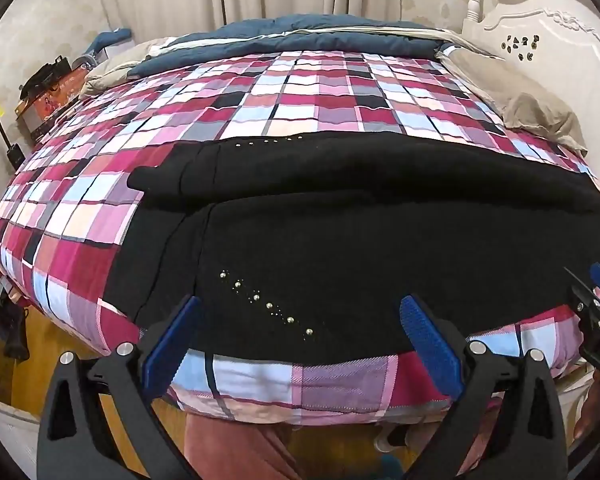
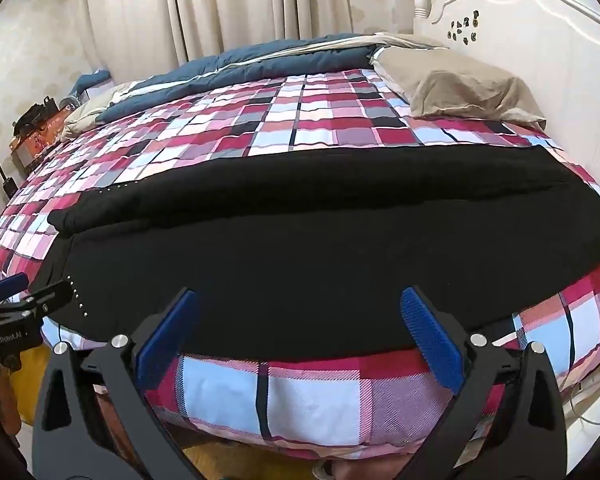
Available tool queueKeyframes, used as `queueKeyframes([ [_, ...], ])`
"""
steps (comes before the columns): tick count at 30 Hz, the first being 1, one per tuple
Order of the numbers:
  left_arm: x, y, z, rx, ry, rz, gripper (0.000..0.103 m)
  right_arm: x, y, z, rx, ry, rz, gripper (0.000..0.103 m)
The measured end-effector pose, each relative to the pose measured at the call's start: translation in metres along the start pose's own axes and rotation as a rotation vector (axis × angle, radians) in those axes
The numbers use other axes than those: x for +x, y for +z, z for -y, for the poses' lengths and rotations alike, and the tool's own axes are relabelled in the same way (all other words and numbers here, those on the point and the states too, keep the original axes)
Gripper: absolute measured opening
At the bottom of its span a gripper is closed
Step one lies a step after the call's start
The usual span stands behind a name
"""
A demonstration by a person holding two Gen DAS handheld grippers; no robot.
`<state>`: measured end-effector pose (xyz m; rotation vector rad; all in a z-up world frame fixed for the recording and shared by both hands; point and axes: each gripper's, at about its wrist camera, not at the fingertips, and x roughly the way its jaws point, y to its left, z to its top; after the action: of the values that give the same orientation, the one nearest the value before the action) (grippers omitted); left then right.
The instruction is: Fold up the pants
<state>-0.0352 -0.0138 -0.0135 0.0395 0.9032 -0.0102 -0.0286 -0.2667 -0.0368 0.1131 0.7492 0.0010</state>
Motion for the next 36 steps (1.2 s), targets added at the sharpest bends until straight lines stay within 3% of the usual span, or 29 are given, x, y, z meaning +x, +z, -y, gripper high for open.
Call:
queueKeyframes([
  [36,0.0035,-0.0054,0.0085,-0.006,0.024,-0.017,0.099,0.0077,-0.0047,0.0052,0.029,-0.007,-0.042,0.101],
])
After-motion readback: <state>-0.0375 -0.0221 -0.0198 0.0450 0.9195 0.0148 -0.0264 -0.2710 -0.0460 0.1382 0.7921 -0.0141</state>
